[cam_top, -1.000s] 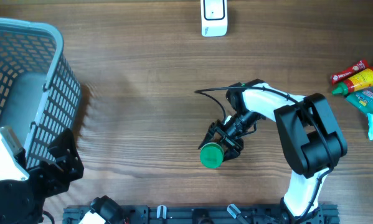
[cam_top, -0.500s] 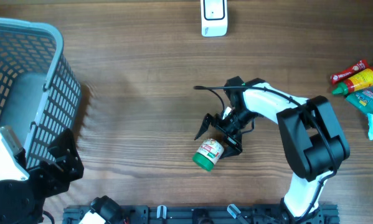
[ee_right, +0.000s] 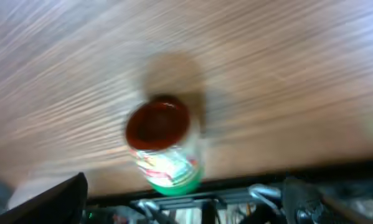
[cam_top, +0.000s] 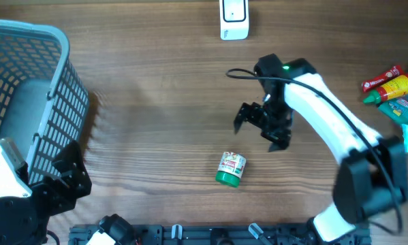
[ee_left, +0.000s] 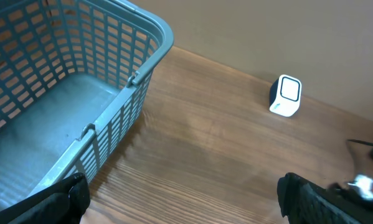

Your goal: Scan the item barcode

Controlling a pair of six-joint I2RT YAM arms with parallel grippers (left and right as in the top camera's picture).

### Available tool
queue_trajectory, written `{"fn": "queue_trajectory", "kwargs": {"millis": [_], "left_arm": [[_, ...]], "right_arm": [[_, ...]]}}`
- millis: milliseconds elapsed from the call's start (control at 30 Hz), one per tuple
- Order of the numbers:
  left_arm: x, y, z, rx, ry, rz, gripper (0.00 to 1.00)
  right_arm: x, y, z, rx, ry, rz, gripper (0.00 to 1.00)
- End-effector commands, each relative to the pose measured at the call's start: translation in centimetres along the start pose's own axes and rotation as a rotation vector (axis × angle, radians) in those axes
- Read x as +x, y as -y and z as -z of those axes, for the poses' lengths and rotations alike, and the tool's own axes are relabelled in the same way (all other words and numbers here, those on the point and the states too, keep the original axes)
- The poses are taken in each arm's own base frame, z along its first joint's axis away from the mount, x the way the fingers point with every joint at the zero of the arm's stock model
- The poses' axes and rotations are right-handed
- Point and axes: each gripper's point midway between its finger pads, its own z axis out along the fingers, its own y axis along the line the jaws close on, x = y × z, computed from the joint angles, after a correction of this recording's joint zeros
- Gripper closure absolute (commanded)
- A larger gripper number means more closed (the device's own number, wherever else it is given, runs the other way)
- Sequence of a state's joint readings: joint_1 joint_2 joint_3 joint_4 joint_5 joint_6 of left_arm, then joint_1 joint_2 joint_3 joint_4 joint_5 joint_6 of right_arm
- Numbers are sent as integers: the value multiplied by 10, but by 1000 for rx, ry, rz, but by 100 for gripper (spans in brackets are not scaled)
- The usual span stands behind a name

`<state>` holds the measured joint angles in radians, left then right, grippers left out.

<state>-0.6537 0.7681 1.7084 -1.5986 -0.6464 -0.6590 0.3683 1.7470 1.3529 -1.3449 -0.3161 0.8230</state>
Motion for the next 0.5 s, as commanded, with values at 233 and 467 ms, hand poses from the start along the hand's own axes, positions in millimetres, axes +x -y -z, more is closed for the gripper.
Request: {"fn": "queue_trajectory", "kwargs": {"millis": [233, 467], "left_arm": [[-3, -2, 0, -12, 13, -10, 0], [-3, -2, 0, -13, 12, -11, 0]], "right_arm": [[26, -24, 26, -142, -19, -516, 0], [62, -5, 8, 60, 74, -670, 0]]}}
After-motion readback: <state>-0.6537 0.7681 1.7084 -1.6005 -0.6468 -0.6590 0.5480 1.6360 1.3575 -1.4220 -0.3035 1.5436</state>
